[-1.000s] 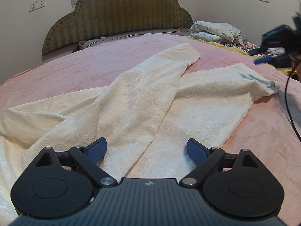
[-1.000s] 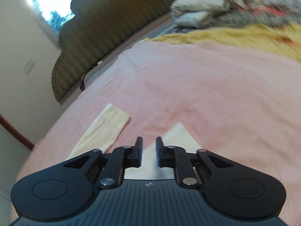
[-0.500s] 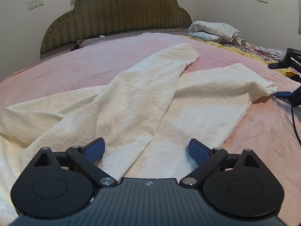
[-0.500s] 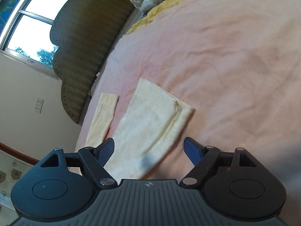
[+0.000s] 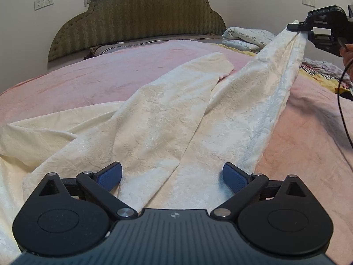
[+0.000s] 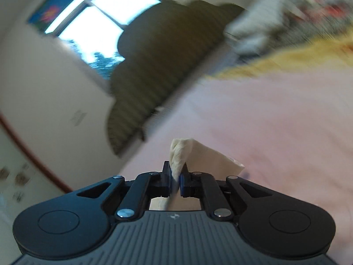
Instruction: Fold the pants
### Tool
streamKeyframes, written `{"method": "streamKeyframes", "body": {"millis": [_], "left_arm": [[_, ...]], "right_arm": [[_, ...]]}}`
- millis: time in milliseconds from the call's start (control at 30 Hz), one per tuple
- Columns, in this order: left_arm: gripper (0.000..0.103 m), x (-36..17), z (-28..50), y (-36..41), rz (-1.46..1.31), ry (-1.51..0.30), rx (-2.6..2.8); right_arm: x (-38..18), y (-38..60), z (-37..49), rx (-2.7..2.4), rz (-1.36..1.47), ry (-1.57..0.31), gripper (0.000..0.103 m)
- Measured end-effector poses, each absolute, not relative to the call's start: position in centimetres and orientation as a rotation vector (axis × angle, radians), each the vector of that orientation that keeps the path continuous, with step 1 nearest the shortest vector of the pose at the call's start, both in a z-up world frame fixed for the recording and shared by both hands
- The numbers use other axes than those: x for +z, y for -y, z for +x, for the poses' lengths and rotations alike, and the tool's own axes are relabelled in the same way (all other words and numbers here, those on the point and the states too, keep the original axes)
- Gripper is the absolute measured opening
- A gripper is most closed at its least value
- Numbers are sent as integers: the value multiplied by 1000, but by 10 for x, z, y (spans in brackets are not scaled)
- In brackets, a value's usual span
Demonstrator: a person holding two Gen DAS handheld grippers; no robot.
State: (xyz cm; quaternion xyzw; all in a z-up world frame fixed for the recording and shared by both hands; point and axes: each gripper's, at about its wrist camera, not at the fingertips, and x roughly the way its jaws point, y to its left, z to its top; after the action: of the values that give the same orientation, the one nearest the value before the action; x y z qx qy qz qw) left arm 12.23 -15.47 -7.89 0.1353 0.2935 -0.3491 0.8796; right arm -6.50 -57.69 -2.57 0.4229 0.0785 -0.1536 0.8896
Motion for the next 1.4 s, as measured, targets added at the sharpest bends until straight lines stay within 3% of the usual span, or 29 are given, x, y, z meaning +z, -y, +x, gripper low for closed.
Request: {"method": "streamKeyframes", "body": {"millis": [100, 233, 300, 433, 533, 667, 767, 967, 1067, 1233, 1400], "left_arm": [[101, -79, 121, 157, 302, -612, -722], [102, -80, 121, 158, 308, -615, -723], [102, -80, 122, 157, 307, -617, -725], [103, -80, 123, 157, 305, -619, -726], [103, -79, 124, 157, 307, -619, -726], [103, -79, 124, 158, 307, -620, -726], [103, -79, 124, 158, 308, -620, -726], [103, -80, 124, 158, 305, -622, -727], [103, -80, 124, 158, 305, -622, -726], [103, -80, 124, 158, 305, -622, -726], [103, -80, 124, 158, 305, -622, -726]], "right_arm": [[-25, 571, -62, -400, 798, -249, 8], [-108, 585, -89, -567, 974, -459, 13], [-126, 582, -103, -564, 1017, -458, 14], [-89, 574, -114, -804, 826, -424, 39], [-55, 555, -102, -829, 578, -347, 38], [-73, 551, -31, -377, 681, -544, 41], [-107, 549, 27, -349, 573, -748, 42], [-88, 549, 75, -519, 412, -731, 46], [-86, 545, 80, -282, 687, -613, 52], [-137, 541, 89, -103, 1154, -612, 54], [-150, 537, 92, -136, 1247, -497, 52]]}}
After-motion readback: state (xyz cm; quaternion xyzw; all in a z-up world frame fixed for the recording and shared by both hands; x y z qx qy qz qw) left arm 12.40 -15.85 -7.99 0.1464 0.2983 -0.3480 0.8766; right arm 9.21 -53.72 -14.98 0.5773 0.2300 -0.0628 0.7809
